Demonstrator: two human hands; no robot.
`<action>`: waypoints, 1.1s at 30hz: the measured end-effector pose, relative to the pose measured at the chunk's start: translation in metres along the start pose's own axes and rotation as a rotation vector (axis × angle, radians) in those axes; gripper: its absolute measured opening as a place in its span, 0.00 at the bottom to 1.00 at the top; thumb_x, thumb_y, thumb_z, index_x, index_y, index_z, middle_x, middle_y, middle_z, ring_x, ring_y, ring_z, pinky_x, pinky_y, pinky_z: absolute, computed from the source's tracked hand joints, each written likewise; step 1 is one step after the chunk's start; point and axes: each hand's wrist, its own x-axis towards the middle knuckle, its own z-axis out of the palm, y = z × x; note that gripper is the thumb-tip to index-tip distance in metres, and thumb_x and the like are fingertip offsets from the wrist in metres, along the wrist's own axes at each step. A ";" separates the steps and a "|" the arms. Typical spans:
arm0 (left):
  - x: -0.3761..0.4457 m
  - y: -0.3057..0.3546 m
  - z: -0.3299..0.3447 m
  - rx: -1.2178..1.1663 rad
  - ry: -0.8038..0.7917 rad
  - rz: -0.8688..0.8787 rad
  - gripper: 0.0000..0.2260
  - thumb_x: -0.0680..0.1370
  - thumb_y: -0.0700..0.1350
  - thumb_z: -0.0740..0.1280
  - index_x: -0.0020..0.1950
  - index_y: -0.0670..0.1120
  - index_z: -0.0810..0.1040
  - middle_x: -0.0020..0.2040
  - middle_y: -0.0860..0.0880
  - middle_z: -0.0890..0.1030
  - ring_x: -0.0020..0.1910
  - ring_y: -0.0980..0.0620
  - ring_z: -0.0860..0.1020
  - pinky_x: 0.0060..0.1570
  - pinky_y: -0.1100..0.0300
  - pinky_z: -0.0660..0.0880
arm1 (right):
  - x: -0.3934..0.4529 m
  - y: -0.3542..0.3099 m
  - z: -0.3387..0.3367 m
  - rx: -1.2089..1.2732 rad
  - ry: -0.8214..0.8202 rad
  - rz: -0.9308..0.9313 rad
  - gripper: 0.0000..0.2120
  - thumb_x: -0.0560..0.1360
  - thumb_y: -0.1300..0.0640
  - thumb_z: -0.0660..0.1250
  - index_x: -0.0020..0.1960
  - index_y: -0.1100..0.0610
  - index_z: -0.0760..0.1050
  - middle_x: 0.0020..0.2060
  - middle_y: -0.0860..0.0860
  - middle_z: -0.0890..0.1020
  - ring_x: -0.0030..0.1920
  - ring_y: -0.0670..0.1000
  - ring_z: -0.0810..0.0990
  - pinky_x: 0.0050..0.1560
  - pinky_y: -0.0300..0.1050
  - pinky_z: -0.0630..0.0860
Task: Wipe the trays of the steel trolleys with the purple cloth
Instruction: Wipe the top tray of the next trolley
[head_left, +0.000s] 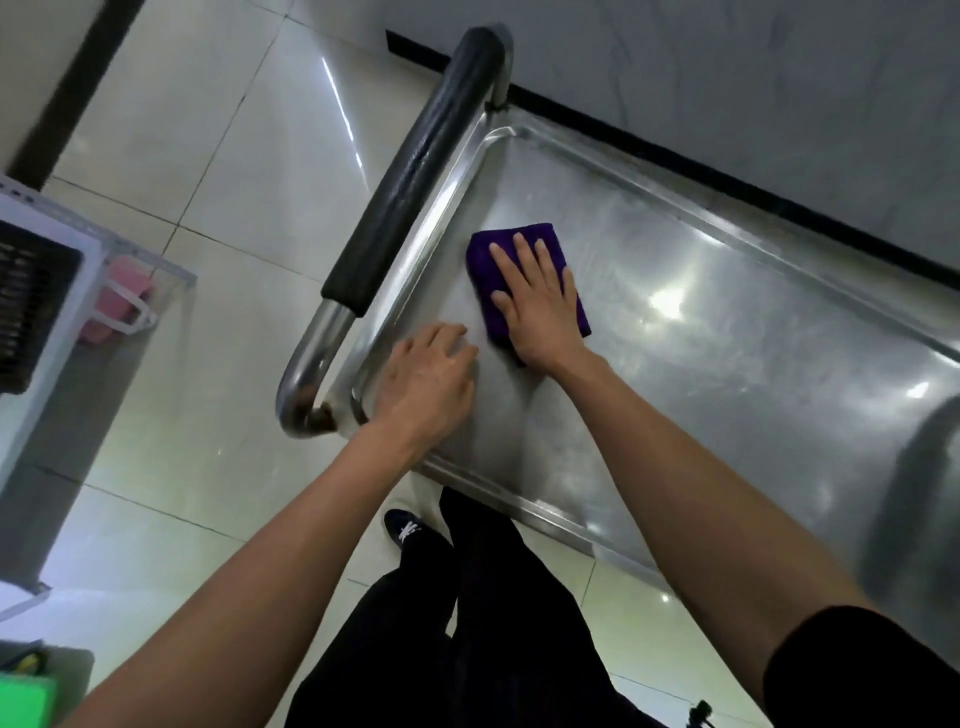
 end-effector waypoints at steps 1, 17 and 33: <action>0.011 0.003 -0.002 -0.004 0.002 -0.002 0.16 0.82 0.51 0.59 0.66 0.50 0.78 0.72 0.48 0.71 0.72 0.45 0.66 0.66 0.45 0.67 | 0.011 0.007 -0.006 0.003 0.007 0.003 0.26 0.85 0.49 0.50 0.81 0.44 0.45 0.81 0.49 0.45 0.80 0.52 0.39 0.78 0.59 0.40; 0.047 0.005 0.012 0.016 -0.027 -0.058 0.21 0.77 0.50 0.66 0.70 0.51 0.75 0.76 0.45 0.67 0.78 0.43 0.60 0.73 0.39 0.62 | 0.158 0.053 -0.062 -0.052 0.100 -0.055 0.26 0.84 0.48 0.50 0.81 0.47 0.48 0.81 0.51 0.49 0.80 0.56 0.42 0.77 0.59 0.41; -0.035 -0.007 0.010 -0.059 0.021 -0.056 0.17 0.79 0.44 0.65 0.67 0.47 0.78 0.70 0.47 0.74 0.74 0.45 0.66 0.72 0.44 0.65 | 0.087 -0.006 -0.019 0.014 0.019 -0.136 0.26 0.84 0.48 0.49 0.81 0.45 0.50 0.81 0.48 0.52 0.80 0.53 0.44 0.77 0.57 0.40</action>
